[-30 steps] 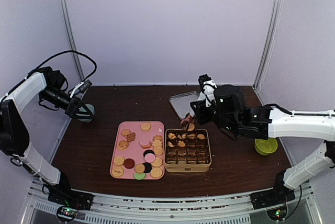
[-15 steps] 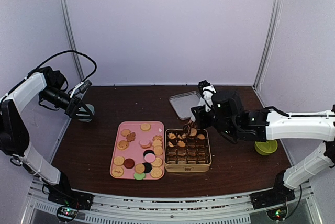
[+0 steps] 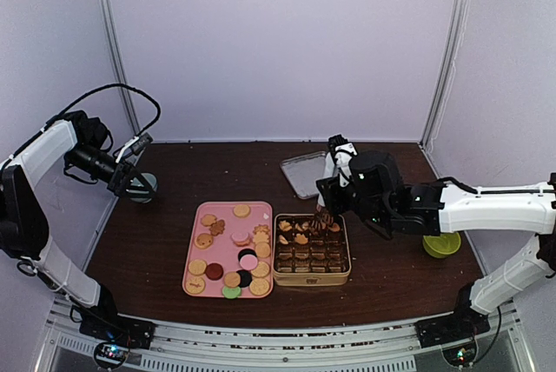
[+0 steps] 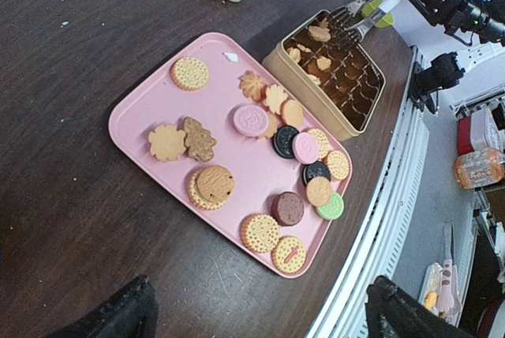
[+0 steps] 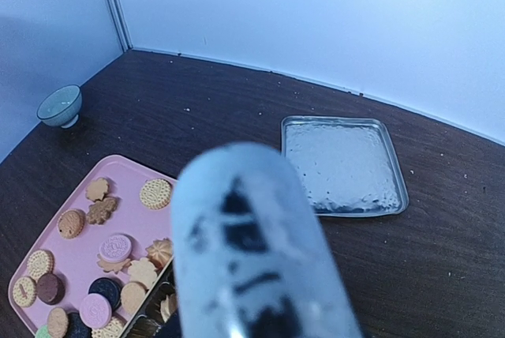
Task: Pack the cookies
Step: Place the fake cookies in the empty pocket of the box.
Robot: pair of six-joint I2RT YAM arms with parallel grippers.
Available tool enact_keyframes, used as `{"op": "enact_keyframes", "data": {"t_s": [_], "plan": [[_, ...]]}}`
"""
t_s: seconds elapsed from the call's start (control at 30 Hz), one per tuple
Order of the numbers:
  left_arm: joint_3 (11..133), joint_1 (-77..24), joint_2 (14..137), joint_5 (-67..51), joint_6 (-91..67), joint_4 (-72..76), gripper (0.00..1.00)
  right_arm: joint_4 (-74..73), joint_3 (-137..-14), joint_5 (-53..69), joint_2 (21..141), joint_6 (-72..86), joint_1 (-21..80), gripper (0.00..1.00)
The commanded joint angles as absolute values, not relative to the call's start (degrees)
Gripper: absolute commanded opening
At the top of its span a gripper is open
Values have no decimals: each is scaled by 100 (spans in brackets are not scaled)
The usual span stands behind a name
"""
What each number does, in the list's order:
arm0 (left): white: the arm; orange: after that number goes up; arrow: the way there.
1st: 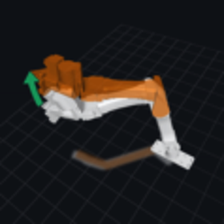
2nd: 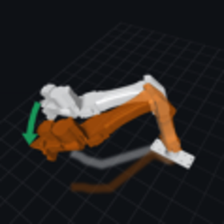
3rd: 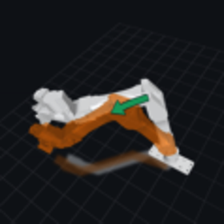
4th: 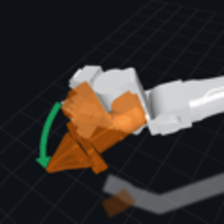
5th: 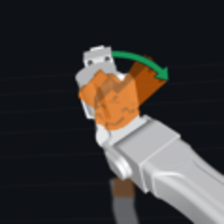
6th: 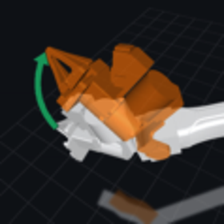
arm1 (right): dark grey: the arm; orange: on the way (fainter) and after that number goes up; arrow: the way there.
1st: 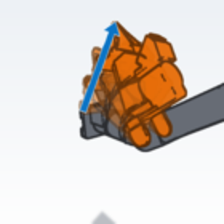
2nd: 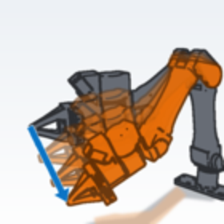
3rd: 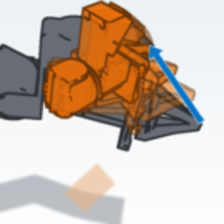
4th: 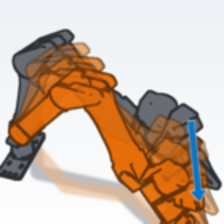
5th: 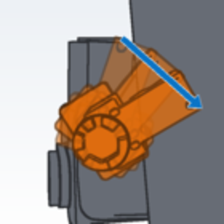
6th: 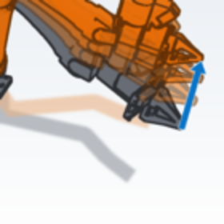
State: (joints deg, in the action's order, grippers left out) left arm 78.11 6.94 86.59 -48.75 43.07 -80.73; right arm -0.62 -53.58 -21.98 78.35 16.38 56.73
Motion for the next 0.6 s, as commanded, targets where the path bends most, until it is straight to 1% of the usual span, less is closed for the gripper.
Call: {"op": "enact_keyframes", "data": {"t_s": [0.0, 0.13, 0.57], "plan": [[7859, 739, 8701, -5017, 4453, -8139, 94, 111, -5545, -2379, 7666, 1535, 5644, 37], [7857, 738, 8698, -5044, 4458, -8139, 94, 74, -5528, -2459, 7528, 1482, 5650, 32], [7873, 743, 8710, -5045, 4503, -8187, 94, 348, -5702, -2454, 7993, 1346, 5614, 27]]}}
